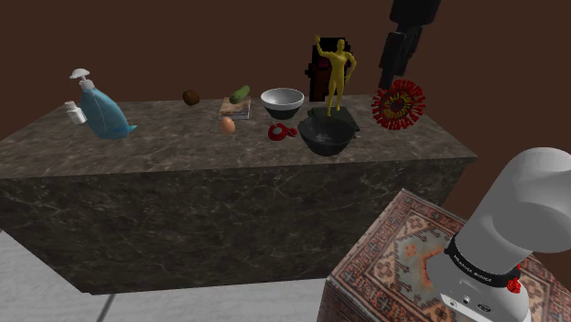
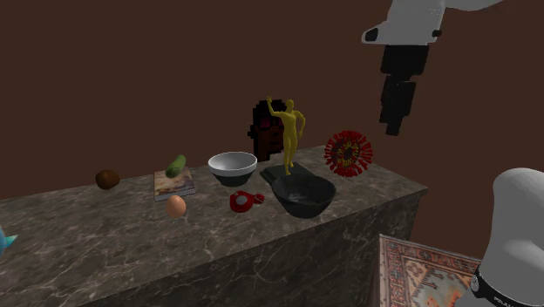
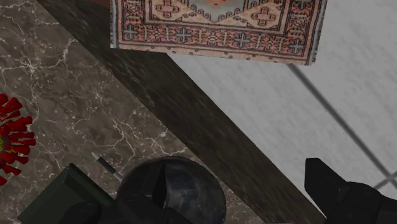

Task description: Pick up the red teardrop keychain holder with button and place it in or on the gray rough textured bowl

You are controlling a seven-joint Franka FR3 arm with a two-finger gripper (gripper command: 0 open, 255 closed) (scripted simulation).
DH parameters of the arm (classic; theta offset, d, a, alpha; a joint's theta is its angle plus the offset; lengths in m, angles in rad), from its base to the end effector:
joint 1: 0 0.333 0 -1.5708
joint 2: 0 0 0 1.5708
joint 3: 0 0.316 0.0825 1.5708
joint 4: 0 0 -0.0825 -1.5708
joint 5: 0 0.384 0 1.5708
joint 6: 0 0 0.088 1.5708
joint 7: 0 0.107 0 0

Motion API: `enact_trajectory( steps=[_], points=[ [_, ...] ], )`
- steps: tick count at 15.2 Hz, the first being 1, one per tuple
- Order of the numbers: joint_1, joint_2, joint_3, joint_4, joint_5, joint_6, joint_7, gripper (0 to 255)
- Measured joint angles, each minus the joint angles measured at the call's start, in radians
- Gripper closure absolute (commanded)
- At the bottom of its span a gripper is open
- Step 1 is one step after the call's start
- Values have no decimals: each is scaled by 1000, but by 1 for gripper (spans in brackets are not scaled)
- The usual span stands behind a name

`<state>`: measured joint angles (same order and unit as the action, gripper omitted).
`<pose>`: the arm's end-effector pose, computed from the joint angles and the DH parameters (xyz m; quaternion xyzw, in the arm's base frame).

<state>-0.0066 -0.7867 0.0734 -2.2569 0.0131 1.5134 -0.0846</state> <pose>0.3002 0.0306 0.6312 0.9974 0.0659 0.0205 0.0198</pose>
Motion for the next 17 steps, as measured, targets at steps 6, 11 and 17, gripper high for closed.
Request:
enact_trajectory(
  steps=[6,11,17],
  points=[
    [-6,115,-11,0,-16,103,-28,0],
    [-13,279,-23,28,-35,223,-59,0],
    [-23,500,-37,109,-57,348,-97,0]
  ],
)
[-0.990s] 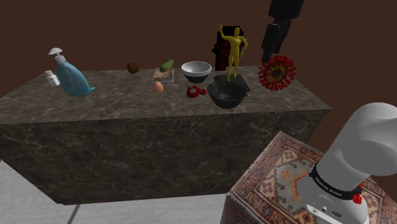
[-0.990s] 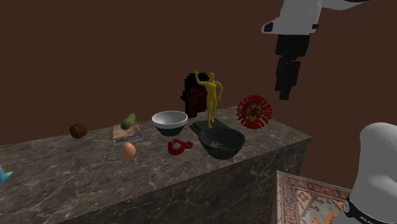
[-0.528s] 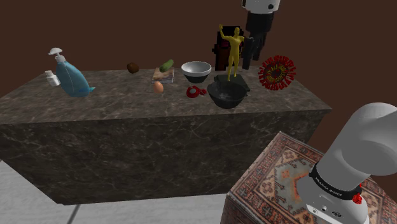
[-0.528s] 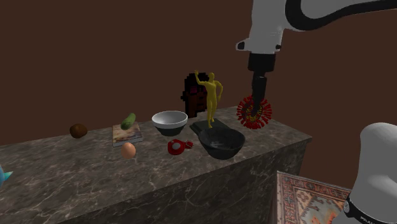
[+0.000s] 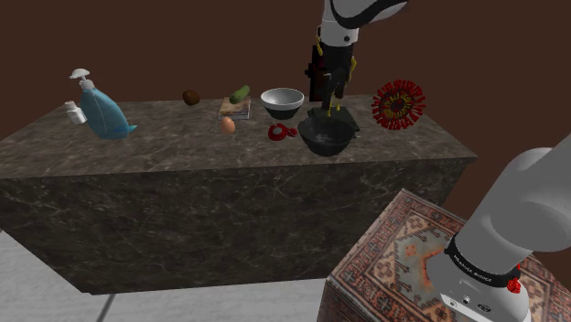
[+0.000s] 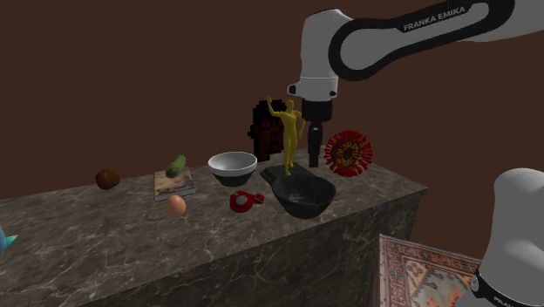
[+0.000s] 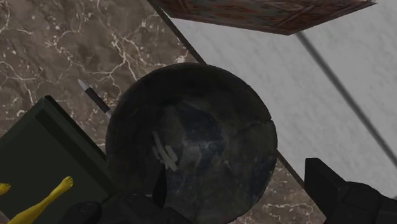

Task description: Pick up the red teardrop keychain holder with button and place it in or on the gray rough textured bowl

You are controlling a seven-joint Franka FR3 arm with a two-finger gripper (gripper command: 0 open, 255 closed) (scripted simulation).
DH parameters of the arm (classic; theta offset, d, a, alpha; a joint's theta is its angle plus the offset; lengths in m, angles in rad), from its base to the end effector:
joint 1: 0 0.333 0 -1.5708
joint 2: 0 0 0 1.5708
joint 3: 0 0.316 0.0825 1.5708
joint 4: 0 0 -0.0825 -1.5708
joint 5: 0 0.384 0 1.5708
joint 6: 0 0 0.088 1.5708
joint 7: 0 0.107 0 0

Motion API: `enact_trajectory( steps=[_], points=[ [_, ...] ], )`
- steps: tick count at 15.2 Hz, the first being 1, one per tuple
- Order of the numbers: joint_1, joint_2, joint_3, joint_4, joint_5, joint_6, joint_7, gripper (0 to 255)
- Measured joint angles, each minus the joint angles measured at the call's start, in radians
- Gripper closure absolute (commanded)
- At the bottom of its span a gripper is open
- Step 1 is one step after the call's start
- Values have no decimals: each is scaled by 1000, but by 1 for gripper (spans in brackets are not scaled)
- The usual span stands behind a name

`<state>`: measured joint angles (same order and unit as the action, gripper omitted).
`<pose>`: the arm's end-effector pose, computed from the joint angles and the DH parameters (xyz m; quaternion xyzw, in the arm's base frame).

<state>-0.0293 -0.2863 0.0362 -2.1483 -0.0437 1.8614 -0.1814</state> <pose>0.4694 0.0011 0.5212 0.9947 0.0995 -0.0027 0.0259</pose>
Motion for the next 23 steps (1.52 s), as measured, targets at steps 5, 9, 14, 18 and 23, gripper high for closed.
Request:
enact_trajectory(
  steps=[5,9,14,18,23],
  points=[
    [-5,189,-5,107,-15,68,-23,0],
    [-8,335,-8,197,-26,112,-39,0],
    [-15,530,-15,360,-39,131,-69,0],
    [-12,674,-15,498,-47,127,-79,0],
    [-16,717,-17,481,-50,185,-82,0]
  ],
)
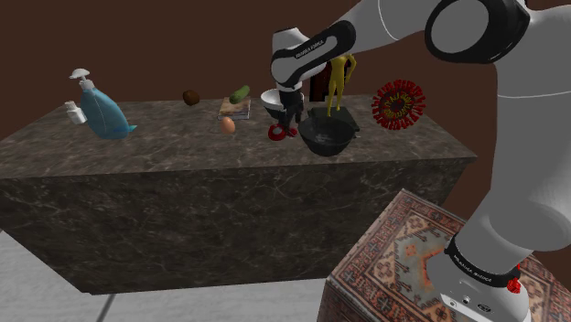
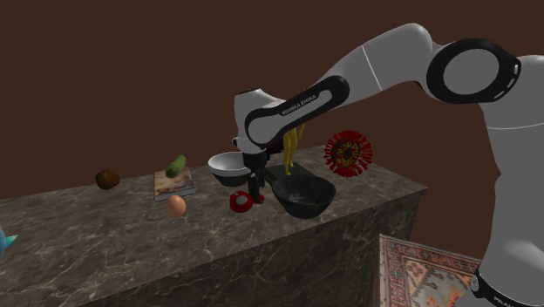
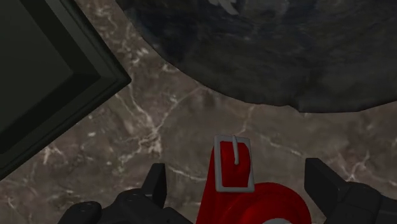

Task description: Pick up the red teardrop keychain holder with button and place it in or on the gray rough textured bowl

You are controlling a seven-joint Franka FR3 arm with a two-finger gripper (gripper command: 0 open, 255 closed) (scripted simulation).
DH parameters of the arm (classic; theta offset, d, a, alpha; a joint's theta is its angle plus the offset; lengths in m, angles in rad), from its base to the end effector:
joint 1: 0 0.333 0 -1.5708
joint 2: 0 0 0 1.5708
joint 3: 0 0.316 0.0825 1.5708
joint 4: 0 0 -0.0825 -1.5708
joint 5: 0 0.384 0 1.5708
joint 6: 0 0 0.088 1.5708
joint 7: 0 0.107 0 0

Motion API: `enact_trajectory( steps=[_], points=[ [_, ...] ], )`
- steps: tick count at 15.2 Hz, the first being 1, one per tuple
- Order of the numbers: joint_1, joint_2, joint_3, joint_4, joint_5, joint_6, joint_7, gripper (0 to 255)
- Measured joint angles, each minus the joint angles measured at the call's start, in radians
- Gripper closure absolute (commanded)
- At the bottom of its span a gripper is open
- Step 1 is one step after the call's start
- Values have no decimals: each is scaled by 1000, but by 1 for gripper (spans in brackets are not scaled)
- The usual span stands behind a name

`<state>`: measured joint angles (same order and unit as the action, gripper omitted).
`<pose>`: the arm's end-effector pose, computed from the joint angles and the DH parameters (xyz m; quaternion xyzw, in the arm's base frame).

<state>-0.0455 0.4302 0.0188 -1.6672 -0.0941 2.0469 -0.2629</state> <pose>0.6624 -0.0241 0.3530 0.9892 0.1394 -0.0302 0.0333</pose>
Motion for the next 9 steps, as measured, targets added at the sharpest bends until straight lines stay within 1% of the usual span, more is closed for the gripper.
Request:
enact_trajectory(
  steps=[2,9],
  points=[
    [0,6,0,-19,-1,24,2,0],
    [0,10,-1,-21,-1,32,2,0]
  ],
)
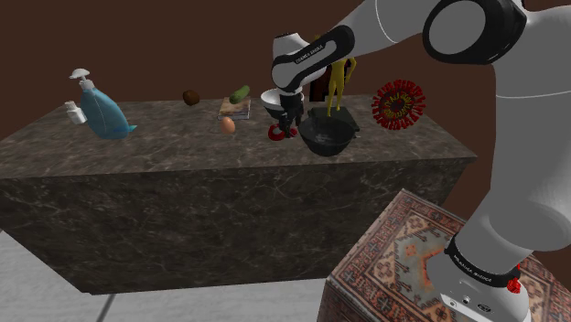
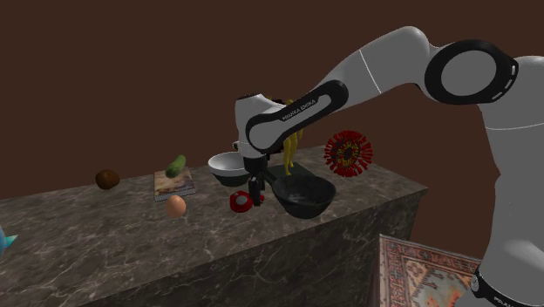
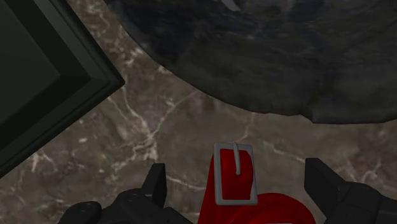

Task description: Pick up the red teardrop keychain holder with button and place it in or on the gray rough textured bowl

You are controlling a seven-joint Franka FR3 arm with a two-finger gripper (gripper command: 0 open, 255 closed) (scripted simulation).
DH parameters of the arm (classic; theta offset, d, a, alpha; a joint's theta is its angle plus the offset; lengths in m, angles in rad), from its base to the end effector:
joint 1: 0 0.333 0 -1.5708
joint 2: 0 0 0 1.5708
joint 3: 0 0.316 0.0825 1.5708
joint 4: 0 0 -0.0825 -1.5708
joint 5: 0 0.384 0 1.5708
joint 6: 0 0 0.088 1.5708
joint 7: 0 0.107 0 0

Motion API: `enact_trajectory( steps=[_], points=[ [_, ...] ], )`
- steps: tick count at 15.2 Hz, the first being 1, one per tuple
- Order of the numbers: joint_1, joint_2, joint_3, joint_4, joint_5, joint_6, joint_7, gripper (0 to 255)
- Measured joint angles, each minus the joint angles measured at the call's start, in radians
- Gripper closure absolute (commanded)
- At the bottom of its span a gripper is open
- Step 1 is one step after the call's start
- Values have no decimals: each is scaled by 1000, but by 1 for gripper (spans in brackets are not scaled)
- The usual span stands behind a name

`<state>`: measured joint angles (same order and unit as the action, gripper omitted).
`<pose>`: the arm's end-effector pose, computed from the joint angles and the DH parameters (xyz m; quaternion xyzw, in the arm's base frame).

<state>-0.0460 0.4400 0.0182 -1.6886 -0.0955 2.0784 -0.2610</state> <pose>0.6609 -0.0244 0.3394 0.9892 0.1395 -0.0301 0.0332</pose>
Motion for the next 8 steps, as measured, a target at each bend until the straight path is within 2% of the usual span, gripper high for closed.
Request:
enact_trajectory(
  steps=[1,8],
  points=[
    [0,0,0,0,0,0,0,255],
    [0,0,0,0,0,0,0,255]
  ],
)
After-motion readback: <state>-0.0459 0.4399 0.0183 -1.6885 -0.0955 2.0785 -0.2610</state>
